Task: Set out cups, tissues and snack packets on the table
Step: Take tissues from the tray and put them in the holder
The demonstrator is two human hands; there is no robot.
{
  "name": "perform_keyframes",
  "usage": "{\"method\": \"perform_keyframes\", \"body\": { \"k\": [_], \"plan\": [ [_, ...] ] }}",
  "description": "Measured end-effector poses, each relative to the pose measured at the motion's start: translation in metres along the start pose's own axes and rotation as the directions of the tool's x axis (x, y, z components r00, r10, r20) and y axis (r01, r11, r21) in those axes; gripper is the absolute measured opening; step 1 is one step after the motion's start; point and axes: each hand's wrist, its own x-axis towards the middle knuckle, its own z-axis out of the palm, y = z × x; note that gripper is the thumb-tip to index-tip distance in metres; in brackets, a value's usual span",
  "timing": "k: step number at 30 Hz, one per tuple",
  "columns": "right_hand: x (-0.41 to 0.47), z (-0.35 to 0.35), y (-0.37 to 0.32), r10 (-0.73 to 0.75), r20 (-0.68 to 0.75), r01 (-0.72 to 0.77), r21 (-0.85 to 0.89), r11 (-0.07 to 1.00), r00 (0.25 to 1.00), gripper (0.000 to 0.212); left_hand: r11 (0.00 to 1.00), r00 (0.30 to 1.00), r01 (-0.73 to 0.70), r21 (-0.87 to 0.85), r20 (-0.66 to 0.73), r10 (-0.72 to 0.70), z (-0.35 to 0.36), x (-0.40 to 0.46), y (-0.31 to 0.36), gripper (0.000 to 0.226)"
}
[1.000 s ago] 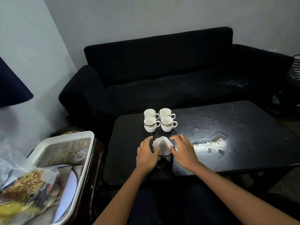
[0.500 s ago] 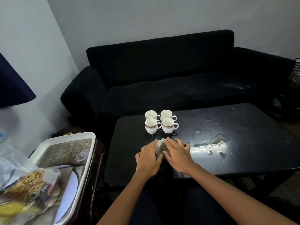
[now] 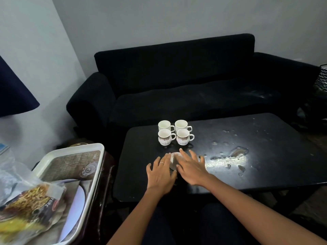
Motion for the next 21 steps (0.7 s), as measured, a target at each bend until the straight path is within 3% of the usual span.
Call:
{"method": "perform_keyframes", "body": {
  "k": [4,7,9,12,14,17,21],
  "plan": [
    [-0.003,-0.004,0.001,0.039,-0.095,-0.029,0.104,0.994,0.995,0.061,0.999,1.0,0.018,-0.049,-0.02,-0.019,0.001,-0.002,0.0,0.063],
    [-0.006,-0.005,0.004,0.156,-0.137,-0.108,0.309,0.945,0.978,0.063,0.982,0.996,0.07,-0.174,-0.036,-0.077,0.004,-0.004,-0.001,0.073],
    [-0.008,-0.004,0.008,0.258,-0.12,-0.168,0.492,0.854,0.959,0.065,0.935,0.99,0.132,-0.329,0.006,-0.138,0.008,-0.005,-0.002,0.075],
    [-0.011,0.0,0.015,0.338,-0.024,-0.215,0.729,0.65,0.941,0.072,0.781,0.973,0.222,-0.583,0.081,-0.216,0.016,-0.011,-0.001,0.07],
    [-0.014,0.004,0.018,0.332,0.03,-0.226,0.789,0.571,0.943,0.079,0.694,0.958,0.277,-0.665,0.132,-0.256,0.021,-0.015,0.001,0.066],
    [-0.017,0.012,0.019,0.291,0.078,-0.23,0.812,0.537,0.953,0.084,0.6,0.937,0.341,-0.724,0.211,-0.278,0.027,-0.017,0.003,0.06],
    [-0.019,0.021,0.015,0.233,0.081,-0.196,0.827,0.527,0.969,0.075,0.575,0.936,0.344,-0.743,0.225,-0.27,0.03,-0.016,0.006,0.048]
  ]
}}
